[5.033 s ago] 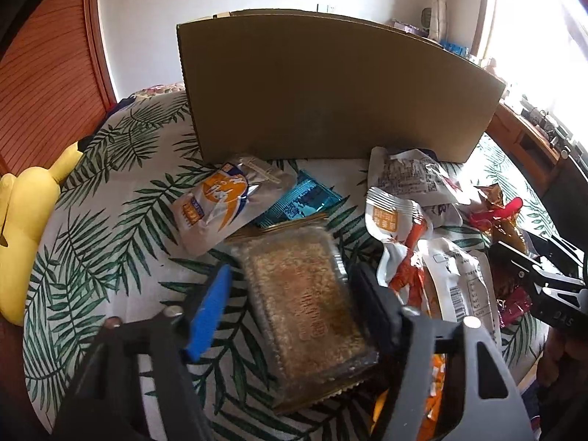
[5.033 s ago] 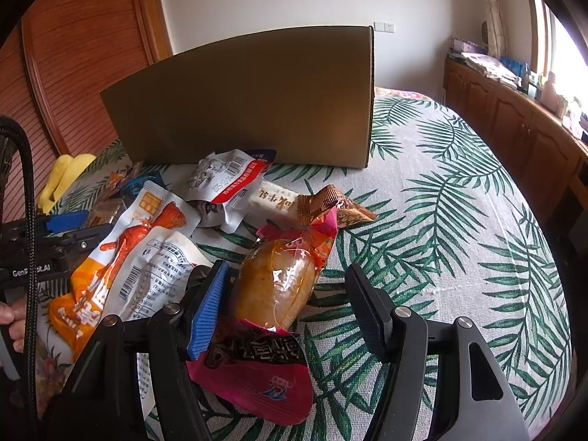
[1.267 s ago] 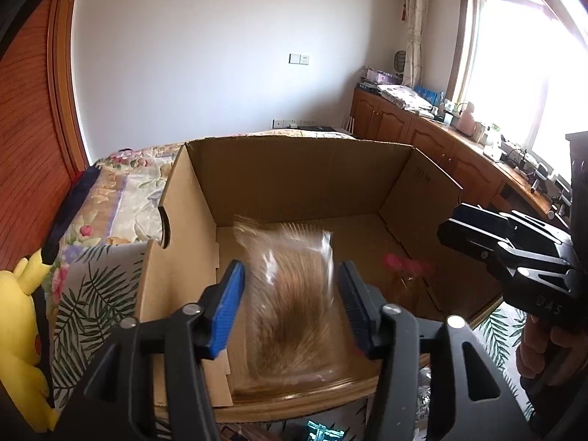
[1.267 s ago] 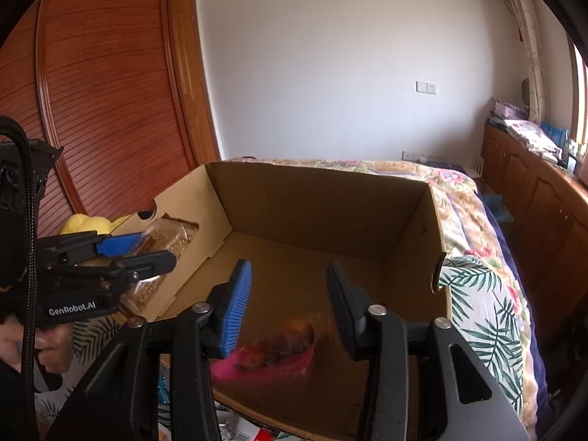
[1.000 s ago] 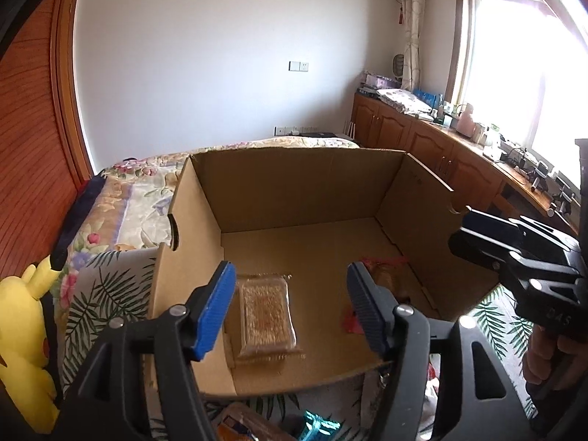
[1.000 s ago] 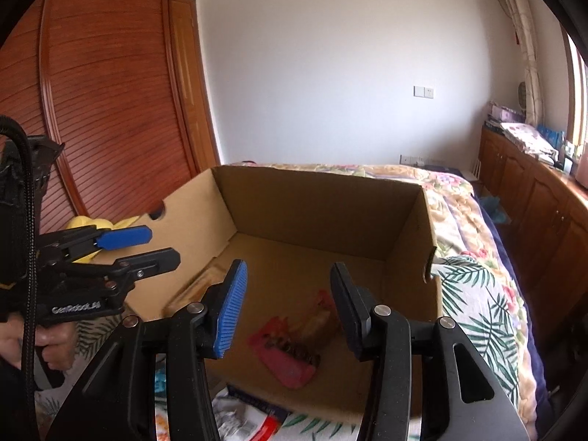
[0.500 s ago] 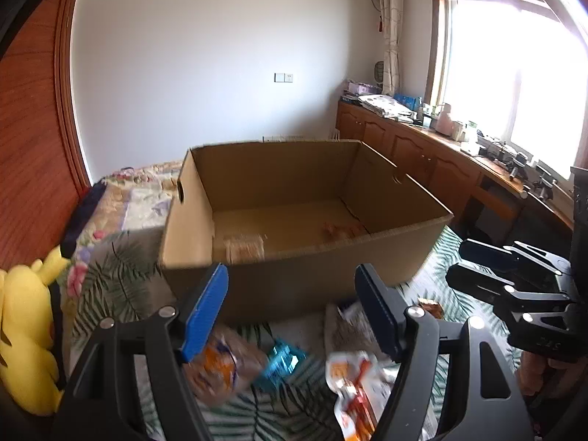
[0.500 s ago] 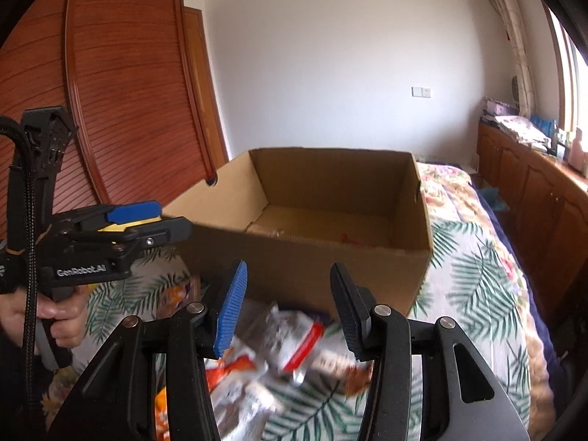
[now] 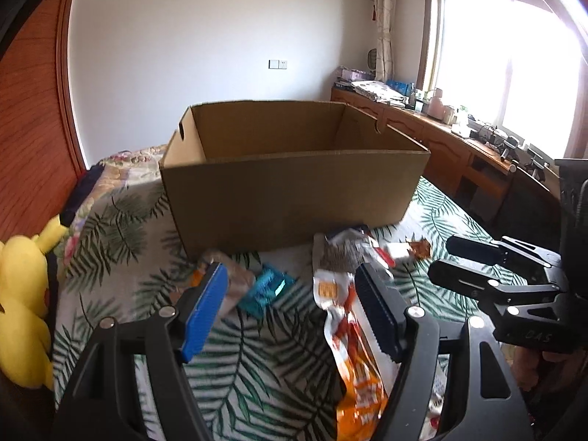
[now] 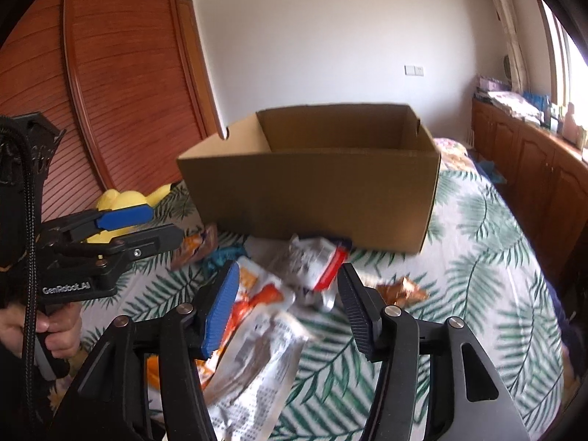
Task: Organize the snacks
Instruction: 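Move both tools back over the remaining snack packets on the bed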
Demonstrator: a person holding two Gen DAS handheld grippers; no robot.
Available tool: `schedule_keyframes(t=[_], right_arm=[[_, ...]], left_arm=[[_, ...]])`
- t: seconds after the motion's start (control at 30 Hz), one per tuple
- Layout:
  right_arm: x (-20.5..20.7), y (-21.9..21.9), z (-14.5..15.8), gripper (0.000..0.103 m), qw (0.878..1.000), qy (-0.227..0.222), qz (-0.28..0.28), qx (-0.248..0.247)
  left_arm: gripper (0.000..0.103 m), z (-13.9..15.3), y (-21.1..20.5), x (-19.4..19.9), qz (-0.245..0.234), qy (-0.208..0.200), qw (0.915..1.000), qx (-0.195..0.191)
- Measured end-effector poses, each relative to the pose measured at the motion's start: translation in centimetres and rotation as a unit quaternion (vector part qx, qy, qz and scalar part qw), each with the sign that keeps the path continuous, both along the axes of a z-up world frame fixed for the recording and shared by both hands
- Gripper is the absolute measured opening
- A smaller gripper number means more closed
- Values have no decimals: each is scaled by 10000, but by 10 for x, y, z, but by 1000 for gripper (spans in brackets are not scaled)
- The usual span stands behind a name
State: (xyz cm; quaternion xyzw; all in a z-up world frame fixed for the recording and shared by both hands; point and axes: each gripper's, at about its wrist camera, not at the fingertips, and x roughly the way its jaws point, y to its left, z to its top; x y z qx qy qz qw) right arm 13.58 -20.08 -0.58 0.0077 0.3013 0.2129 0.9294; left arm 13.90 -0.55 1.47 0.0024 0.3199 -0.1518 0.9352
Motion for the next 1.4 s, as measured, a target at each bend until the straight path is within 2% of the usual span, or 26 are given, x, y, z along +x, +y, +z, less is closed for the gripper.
schedule_keyframes(t=[0.37,0.67,0.83,1.2,1.3,1.4], right_arm=[[-19,9,-34,58,9993,370,-22,-40],[-25,23,-53,59,9981,613,80,-73],[-25,25,-55,59,9975,698,103,-50],[-25,39,-61,61,9971,638,1,-423],[-25,40,-64,65,9963,619,-85,-592],[-24,37,-72,68,9956,760,-65,-553]], left_arm=[[72,-24,6,-30,68,178,9998,49],[72,-39,8,-39,87,328,9994,99],[72,-43,6,-41,71,358,9993,94],[72,-45,3,-46,56,414,9991,63],[72,-45,2,-47,64,411,9991,58],[72,-46,2,-46,69,435,9990,39]])
